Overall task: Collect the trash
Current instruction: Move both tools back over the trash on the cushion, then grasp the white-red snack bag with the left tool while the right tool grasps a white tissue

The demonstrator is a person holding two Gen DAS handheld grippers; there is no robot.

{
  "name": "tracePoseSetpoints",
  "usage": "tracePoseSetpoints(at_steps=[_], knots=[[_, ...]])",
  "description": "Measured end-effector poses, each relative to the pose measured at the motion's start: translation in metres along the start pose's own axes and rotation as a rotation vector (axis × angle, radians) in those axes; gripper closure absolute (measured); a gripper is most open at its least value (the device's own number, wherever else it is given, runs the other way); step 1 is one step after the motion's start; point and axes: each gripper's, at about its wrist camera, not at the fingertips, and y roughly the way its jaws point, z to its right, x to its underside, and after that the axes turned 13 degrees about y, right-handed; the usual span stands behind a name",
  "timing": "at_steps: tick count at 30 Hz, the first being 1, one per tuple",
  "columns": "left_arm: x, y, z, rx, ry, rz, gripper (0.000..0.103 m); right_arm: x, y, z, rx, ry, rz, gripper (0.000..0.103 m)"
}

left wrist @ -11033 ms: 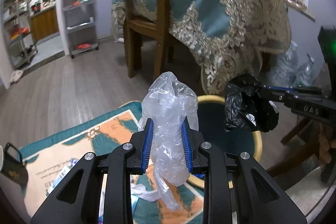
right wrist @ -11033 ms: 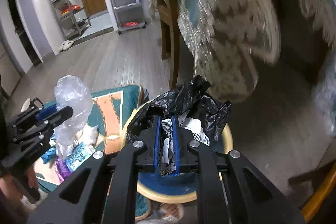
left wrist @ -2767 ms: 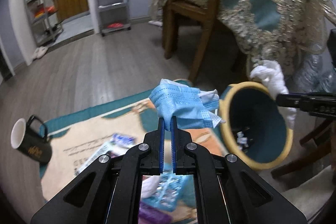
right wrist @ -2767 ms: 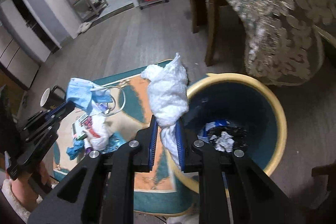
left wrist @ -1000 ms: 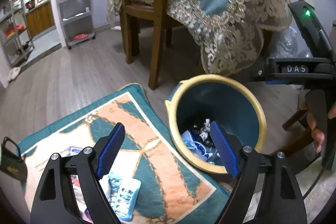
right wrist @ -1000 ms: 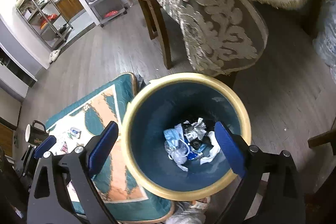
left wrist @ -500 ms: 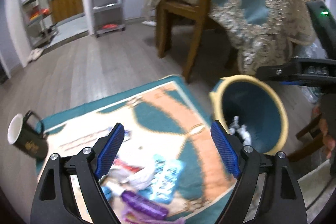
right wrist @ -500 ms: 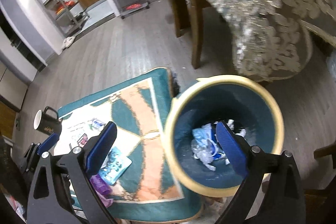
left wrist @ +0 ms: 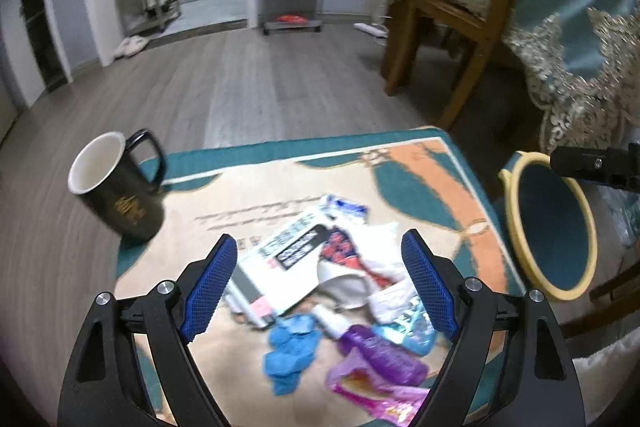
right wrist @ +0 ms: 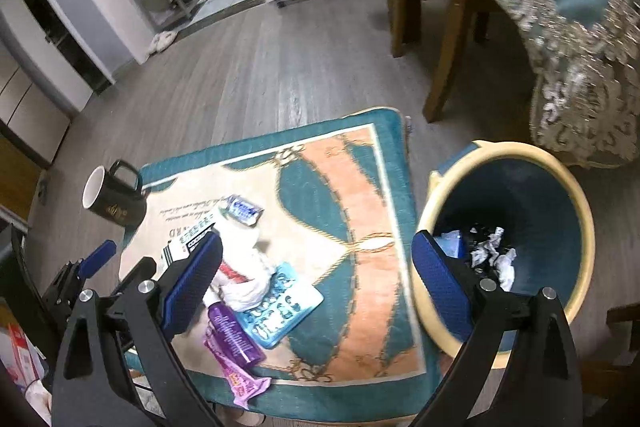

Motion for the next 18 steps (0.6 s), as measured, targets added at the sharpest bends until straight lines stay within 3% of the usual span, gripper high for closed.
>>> tracePoseSetpoints(at_steps=[7,15,18], knots=[[0.019,-0.006,-0.034,-0.049,-0.053,-0.016,0.018,0.013,0.021,-0.026,0.013,-0.028,-0.045,0.009],[0.039,0.003,-0.078,-0.072,-0.223,-0.041,0.018,0.037,0.05,-0.046,0.058,-0.119,-0.053,0.01],[0.039,0.008,-0.082,-0.091,-0.247,-0.042,0.018,0.049,0.073,-0.043,0.049,-0.105,-0.089,0.016]])
